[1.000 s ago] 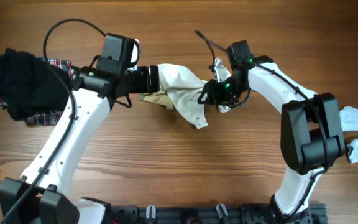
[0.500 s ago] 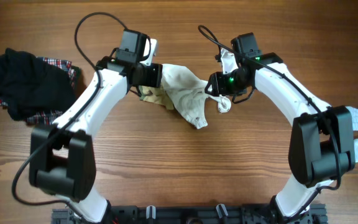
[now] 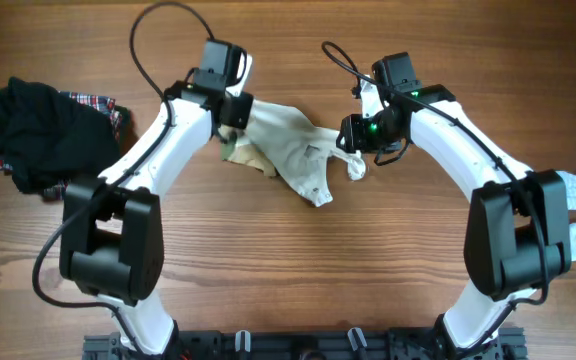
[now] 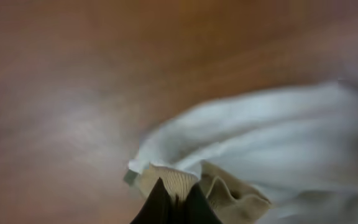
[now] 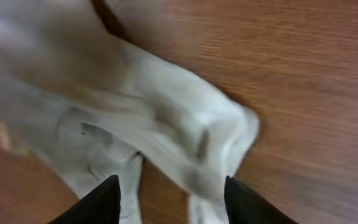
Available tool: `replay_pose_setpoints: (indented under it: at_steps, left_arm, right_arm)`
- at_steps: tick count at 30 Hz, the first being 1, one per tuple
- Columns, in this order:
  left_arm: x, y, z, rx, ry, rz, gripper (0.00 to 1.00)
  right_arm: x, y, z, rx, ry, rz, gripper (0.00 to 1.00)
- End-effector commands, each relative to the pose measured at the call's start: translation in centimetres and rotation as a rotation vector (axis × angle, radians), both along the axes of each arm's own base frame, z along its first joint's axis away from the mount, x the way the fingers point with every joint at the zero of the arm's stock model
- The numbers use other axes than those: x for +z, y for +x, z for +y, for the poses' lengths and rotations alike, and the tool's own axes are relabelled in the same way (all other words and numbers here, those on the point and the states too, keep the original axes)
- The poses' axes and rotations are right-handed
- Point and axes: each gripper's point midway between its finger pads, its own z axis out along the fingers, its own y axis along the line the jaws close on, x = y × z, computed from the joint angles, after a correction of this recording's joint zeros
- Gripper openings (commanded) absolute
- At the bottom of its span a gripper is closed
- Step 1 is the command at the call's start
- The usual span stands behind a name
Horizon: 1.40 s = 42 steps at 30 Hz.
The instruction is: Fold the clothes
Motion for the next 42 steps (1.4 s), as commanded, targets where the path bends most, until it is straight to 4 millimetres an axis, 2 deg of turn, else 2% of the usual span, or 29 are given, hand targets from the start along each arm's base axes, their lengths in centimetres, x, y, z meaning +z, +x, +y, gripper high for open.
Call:
replay_pose_setpoints:
  at_steps: [1, 5, 7, 8, 9, 10, 11, 12, 13, 14, 15, 16, 18, 20, 22, 26, 27, 29, 31, 32, 33, 34, 36, 38, 39, 41, 42]
  left_arm:
    - [3.9, 2.4, 1.4, 0.040, 0.023, -0.133, 0.04]
    - [4.8, 3.6, 2.0, 0.083, -0.009, -0.188, 0.04]
    - [4.9, 3.9, 2.0, 0.083, -0.013, -0.199, 0.06]
    - [4.9, 3.9, 2.0, 0.083, -0.013, -0.200, 0.15]
    - [4.8, 3.8, 2.0, 0.084, -0.011, -0.195, 0.34]
    - [4.6, 3.5, 2.1, 0.084, -0.007, -0.182, 0.77]
    - [4.2, 3.1, 2.2, 0.092, -0.006, -0.157, 0.92]
    - [3.6, 2.4, 2.4, 0.124, -0.018, -0.119, 0.96]
    - [3.0, 1.5, 2.5, 0.148, -0.024, -0.076, 0.96]
    - [1.7, -0.5, 1.9, 0.156, -0.072, 0.031, 0.84]
    - [0.9, -2.0, 1.0, 0.139, -0.122, 0.109, 0.67]
    - [0.3, -3.5, 0.2, 0.121, -0.160, 0.183, 0.57]
    - [-2.1, -6.3, -0.6, 0.147, -0.213, 0.313, 0.56]
    - [-5.2, -7.5, -0.9, 0.162, -0.220, 0.356, 0.57]
    - [-6.3, -7.3, -1.1, 0.168, -0.239, 0.336, 0.67]
    - [-7.8, -5.8, -1.8, 0.157, -0.261, 0.299, 0.68]
    - [-8.5, -5.6, -1.8, 0.158, -0.260, 0.302, 0.64]
    - [-9.5, -5.8, -1.7, 0.162, -0.252, 0.322, 0.46]
    - [-9.8, -6.2, -1.6, 0.165, -0.244, 0.342, 0.24]
    - [-9.9, -6.4, -1.6, 0.167, -0.242, 0.349, 0.20]
    - [-9.9, -6.4, -1.6, 0.167, -0.241, 0.351, 0.21]
    - [-9.9, -6.4, -1.5, 0.167, -0.241, 0.351, 0.27]
    - [-9.6, -6.5, -1.5, 0.167, -0.242, 0.350, 0.56]
    - [-9.3, -6.4, -1.6, 0.166, -0.244, 0.343, 0.67]
    - [-9.2, -6.4, -1.6, 0.165, -0.245, 0.341, 0.70]
    - [-9.2, -6.6, -1.5, 0.167, -0.243, 0.347, 0.72]
    - [-9.2, -6.6, -1.5, 0.167, -0.242, 0.350, 0.72]
  right_arm:
    - [-2.6, 0.6, -0.3, -0.015, -0.034, 0.033, 0.53]
    - [-3.2, 1.7, 0.0, -0.013, -0.024, -0.004, 0.53]
    - [-3.2, 1.7, 0.1, -0.009, -0.022, -0.002, 0.48]
    - [-3.2, 1.6, 0.1, -0.009, -0.022, -0.001, 0.48]
    - [-3.2, 1.7, 0.1, -0.010, -0.022, -0.001, 0.48]
    - [-3.3, 1.6, 0.1, -0.010, -0.023, 0.002, 0.48]
    - [-3.3, 1.4, 0.1, -0.010, -0.025, 0.007, 0.49]
    - [-3.3, 1.3, 0.0, -0.009, -0.026, 0.012, 0.49]
    - [-3.4, 1.2, 0.0, -0.008, -0.028, 0.016, 0.50]
    - [-3.4, 1.0, -0.1, -0.007, -0.031, 0.026, 0.50]
    - [-3.4, 0.9, -0.1, -0.007, -0.031, 0.029, 0.50]
    - [-3.4, 0.9, -0.1, -0.007, -0.031, 0.029, 0.50]
    - [-3.4, 0.9, -0.1, -0.008, -0.031, 0.028, 0.50]
    - [-3.5, 0.9, -0.1, -0.008, -0.031, 0.031, 0.50]
    - [-3.5, 0.8, -0.1, -0.008, -0.033, 0.035, 0.50]
    - [-3.5, 0.7, -0.1, -0.008, -0.034, 0.041, 0.50]
    - [-3.5, 0.5, -0.2, -0.008, -0.035, 0.046, 0.50]
    - [-3.6, 0.3, -0.2, -0.008, -0.038, 0.055, 0.50]
    - [-3.6, 0.2, -0.3, -0.007, -0.040, 0.059, 0.50]
    - [-3.6, 0.2, -0.3, -0.007, -0.039, 0.059, 0.50]
    - [-3.6, 0.2, -0.3, -0.007, -0.039, 0.059, 0.50]
    - [-3.6, 0.2, -0.3, -0.007, -0.040, 0.059, 0.50]
    - [-3.5, 0.2, -0.1, 0.021, -0.033, 0.050, 0.50]
    - [-1.4, 0.2, 1.6, 0.149, 0.051, -0.009, 0.53]
    - [1.0, 0.4, 3.0, 0.201, 0.137, -0.067, 0.53]
    - [4.9, 1.4, 4.3, 0.156, 0.240, -0.145, 0.28]
    - [5.4, 1.7, 4.7, 0.140, 0.264, -0.154, 0.24]
